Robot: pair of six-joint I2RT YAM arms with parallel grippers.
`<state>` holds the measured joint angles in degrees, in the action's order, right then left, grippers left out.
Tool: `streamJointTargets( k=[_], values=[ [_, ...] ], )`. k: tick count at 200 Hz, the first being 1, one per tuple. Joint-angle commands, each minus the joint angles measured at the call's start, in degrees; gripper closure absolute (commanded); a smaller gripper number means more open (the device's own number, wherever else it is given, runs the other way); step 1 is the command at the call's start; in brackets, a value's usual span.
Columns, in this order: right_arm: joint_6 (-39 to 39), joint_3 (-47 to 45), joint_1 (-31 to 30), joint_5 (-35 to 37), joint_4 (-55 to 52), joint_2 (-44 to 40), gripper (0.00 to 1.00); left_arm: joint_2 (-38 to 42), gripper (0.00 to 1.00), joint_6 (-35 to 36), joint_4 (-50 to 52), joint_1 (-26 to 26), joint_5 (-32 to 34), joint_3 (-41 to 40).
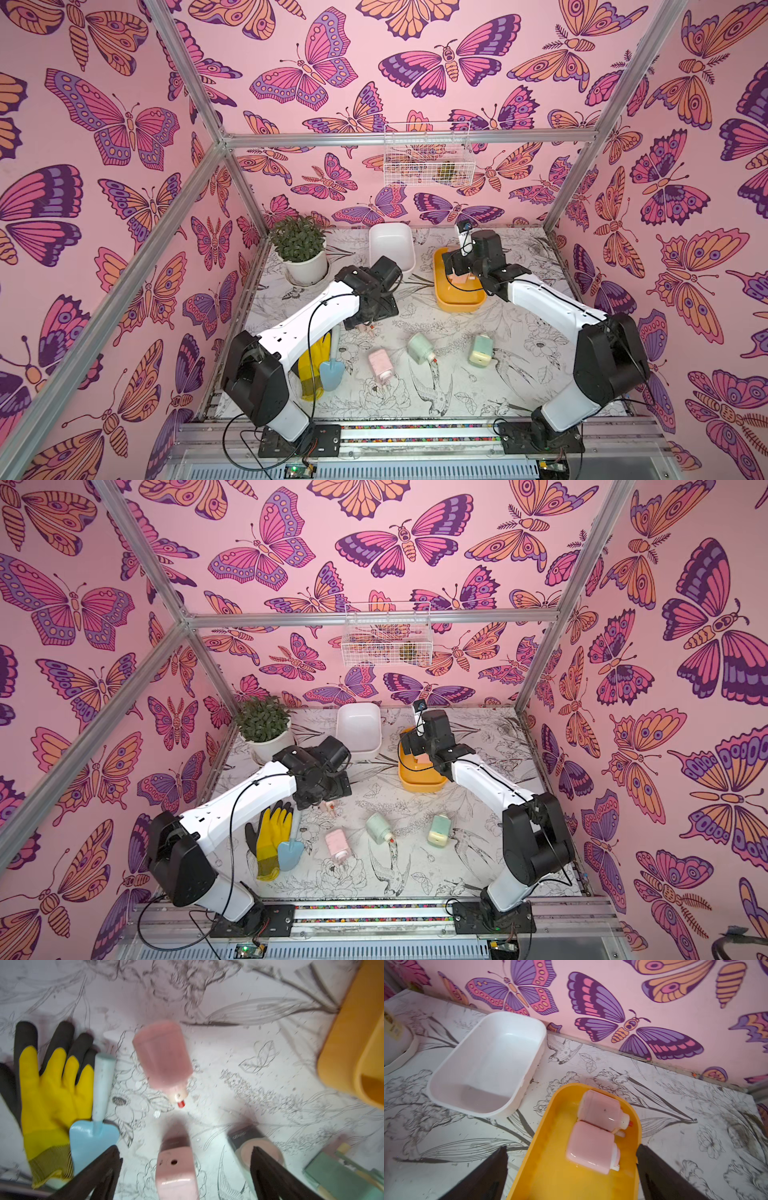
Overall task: Place the pencil sharpeners by color into the storage box
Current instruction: Pick up the pencil sharpener from the center of the board.
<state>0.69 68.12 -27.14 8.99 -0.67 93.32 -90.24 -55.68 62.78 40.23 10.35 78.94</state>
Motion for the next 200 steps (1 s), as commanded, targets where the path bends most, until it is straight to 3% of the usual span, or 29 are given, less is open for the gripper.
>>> streamJointTargets(
  k=[1, 19, 43, 80, 120, 146, 200],
  values=[
    [-3.68, -1.45, 0.11, 9.22, 1.85, -1.38, 0.01, 1.0, 0.0, -3.36, 8.13, 1.77, 0.39, -1.83],
    [-3.5, -2.34, 0.07, 10.18, 2.12, -1.86, 0.01, 1.01, 0.0, 1.22, 5.88, 3.31, -4.87, -4.37],
    [-4.14, -3.89, 0.08, 9.38, 2.75, -2.94, 0.01, -1.92, 0.0, 2.32, 4.4, 7.88, -7.7, -5.78],
    [-5.35, -6.0, 0.07, 8.37, 2.01, -5.1, 0.01, -5.72, 0.0, -1.17, -1.6, 13.13, -5.45, -7.37],
    [-4.05, -7.68, 0.07, 8.53, 0.81, -7.61, 0.01, -4.22, 0.0, -8.06, -2.93, 13.65, 0.1, -10.62],
    [-3.59, -8.13, 0.07, 9.45, 1.41, -7.98, 0.01, -1.98, 0.0, -11.43, -2.84, 13.62, -1.43, -13.85],
    [-3.9, -7.91, 0.07, 9.11, 1.32, -6.75, 0.01, -1.68, 0.04, -11.05, -4.48, 14.3, -4.9, -16.65]
  ],
)
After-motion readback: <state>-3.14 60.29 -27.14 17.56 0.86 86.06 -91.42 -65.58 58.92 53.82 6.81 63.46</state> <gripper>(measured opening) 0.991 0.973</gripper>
